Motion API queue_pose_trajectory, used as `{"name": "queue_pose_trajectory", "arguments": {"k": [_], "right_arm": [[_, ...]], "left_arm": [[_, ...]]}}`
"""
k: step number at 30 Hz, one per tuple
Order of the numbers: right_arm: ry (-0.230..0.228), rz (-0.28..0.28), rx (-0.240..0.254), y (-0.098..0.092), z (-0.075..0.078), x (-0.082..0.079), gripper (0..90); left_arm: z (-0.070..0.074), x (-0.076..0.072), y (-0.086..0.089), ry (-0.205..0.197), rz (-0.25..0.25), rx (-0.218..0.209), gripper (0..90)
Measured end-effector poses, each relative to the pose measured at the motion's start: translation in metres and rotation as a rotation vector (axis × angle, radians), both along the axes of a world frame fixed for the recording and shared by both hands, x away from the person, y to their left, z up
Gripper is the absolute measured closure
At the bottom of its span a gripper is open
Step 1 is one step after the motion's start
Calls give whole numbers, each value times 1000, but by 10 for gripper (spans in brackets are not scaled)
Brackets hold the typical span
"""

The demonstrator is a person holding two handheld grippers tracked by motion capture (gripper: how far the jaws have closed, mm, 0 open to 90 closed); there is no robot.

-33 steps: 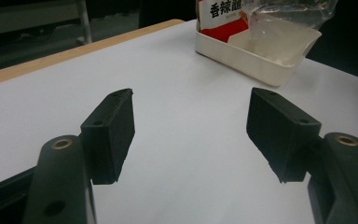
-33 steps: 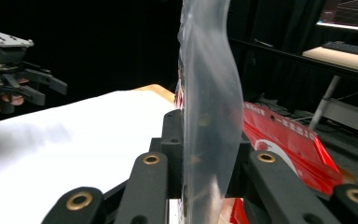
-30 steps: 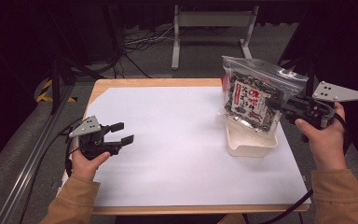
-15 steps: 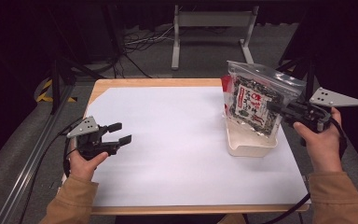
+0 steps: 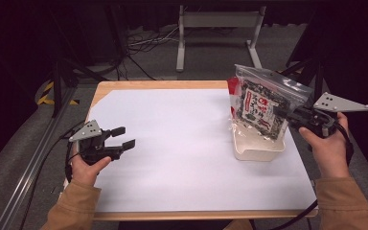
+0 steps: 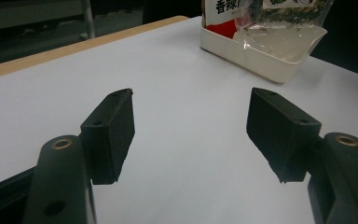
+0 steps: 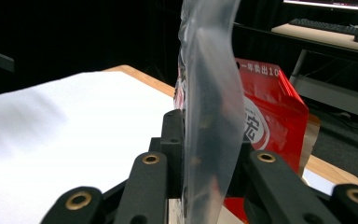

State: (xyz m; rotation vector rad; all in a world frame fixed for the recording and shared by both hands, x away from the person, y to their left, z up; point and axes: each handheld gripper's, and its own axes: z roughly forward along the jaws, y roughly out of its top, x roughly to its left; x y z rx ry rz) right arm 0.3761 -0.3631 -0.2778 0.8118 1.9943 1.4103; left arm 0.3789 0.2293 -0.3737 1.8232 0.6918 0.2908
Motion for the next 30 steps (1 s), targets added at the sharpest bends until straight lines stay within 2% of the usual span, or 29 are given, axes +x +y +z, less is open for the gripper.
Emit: {"name": "queue_pose_trajectory", "arguments": {"k": [22, 27, 30], "right_arm": [[44, -34, -32, -1, -19, 2, 754], [72, -41, -64, 1, -25, 5, 754], [72, -40, -63, 2, -28, 6, 754]], "left_arm": [[-3, 0, -2, 10, -7, 5, 331], [-3, 0, -2, 13, -7, 9, 331], [-3, 1, -2, 13, -7, 8, 330]]}}
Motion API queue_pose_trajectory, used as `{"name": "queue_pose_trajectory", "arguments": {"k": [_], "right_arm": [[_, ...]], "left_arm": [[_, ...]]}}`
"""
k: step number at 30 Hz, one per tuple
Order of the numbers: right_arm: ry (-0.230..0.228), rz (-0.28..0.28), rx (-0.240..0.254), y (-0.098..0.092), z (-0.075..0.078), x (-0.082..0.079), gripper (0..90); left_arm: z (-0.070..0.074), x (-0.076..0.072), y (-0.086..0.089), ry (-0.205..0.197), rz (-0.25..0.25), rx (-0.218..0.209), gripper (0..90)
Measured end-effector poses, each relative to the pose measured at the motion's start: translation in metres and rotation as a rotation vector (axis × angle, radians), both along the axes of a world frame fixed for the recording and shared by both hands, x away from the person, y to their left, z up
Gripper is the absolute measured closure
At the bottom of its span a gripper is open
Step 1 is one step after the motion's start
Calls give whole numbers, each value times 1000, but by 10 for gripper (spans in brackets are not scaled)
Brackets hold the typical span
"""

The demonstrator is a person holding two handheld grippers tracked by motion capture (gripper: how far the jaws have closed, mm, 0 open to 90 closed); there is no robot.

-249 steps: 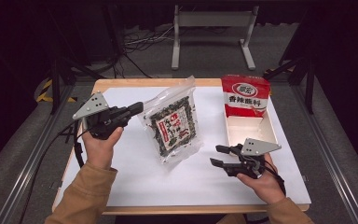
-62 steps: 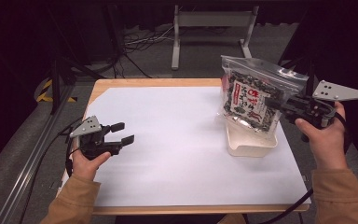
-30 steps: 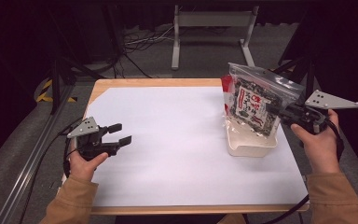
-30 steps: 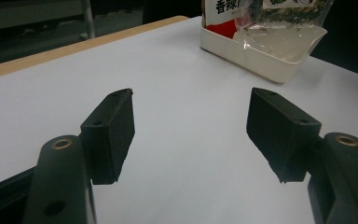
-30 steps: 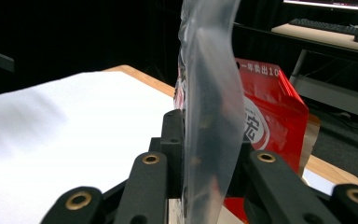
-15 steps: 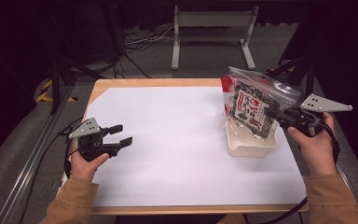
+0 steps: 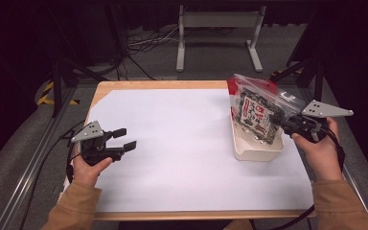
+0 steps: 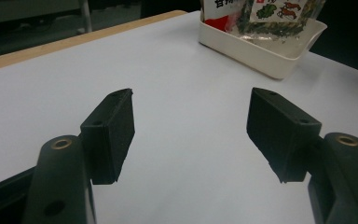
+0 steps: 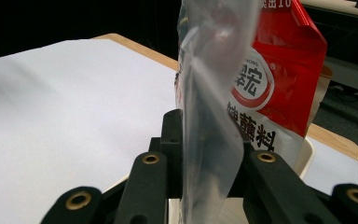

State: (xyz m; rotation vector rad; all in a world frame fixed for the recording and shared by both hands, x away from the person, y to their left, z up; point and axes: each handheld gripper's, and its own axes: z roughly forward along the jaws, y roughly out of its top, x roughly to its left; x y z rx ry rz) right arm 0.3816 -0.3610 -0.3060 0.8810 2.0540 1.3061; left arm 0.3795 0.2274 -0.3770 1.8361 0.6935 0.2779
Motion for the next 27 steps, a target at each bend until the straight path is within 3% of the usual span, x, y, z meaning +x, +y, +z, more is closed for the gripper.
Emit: {"name": "queue_pose_trajectory", "arguments": {"k": [10, 15, 20, 23, 25, 27], "right_arm": [[36, -40, 10, 1, -15, 3, 755], [29, -52, 62, -3, -25, 1, 755], [16, -52, 81, -6, -26, 1, 744], [-25, -99, 137, -7, -25, -4, 526], [-33, -120, 181, -8, -27, -13, 476], [-51, -154, 183, -10, -33, -29, 418]], "left_arm": [[0, -1, -1, 2, -1, 2, 329], [0, 0, -1, 1, -4, 6, 329], [0, 0, 0, 3, 2, 3, 328], [0, -3, 0, 9, 1, 5, 326], [0, -7, 2, 5, -1, 8, 323], [0, -15, 5, 6, -6, 16, 318]]}}
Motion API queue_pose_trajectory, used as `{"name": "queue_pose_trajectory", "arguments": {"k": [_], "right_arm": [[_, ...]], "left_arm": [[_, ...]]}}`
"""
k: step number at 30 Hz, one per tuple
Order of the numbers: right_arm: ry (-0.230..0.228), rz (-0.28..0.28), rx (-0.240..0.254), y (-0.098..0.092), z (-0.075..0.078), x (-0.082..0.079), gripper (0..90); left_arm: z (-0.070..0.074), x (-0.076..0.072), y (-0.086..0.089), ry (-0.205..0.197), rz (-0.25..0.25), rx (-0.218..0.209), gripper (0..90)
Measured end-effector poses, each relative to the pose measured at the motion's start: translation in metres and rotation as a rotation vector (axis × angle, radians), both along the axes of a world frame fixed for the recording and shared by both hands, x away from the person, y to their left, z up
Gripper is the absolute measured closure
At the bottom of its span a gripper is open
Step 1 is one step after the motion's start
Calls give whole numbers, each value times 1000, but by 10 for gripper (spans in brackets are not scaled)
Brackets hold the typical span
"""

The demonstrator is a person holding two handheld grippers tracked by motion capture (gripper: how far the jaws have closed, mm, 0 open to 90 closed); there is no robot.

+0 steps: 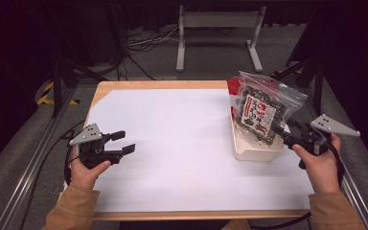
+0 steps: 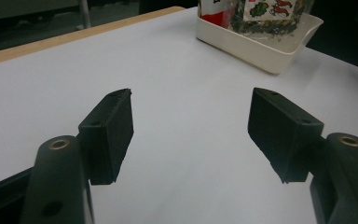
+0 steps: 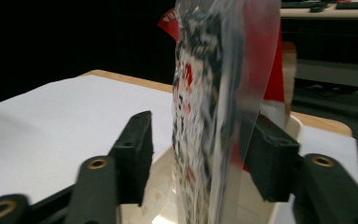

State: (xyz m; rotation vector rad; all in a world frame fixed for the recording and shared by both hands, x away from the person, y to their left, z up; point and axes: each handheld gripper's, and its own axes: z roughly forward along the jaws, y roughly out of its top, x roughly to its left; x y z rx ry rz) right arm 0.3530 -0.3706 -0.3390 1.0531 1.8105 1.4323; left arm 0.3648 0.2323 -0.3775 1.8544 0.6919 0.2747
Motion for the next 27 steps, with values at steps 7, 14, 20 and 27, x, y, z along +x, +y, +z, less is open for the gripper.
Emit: {"name": "queue_pose_trajectory", "arguments": {"k": [7, 14, 20, 27], "right_arm": [[-37, -27, -23, -2, -21, -43, 372], [-24, 23, -47, 6, -45, -61, 361], [5, 53, -62, 14, -70, -69, 353], [52, 82, -116, 21, -90, -64, 344]], "left_arm": [[-10, -24, 9, 4, 4, 37, 304], [-24, -33, 17, 37, 23, 44, 315], [-31, -35, 20, 55, 23, 22, 320], [-32, -34, 17, 45, 22, 24, 320]]}}
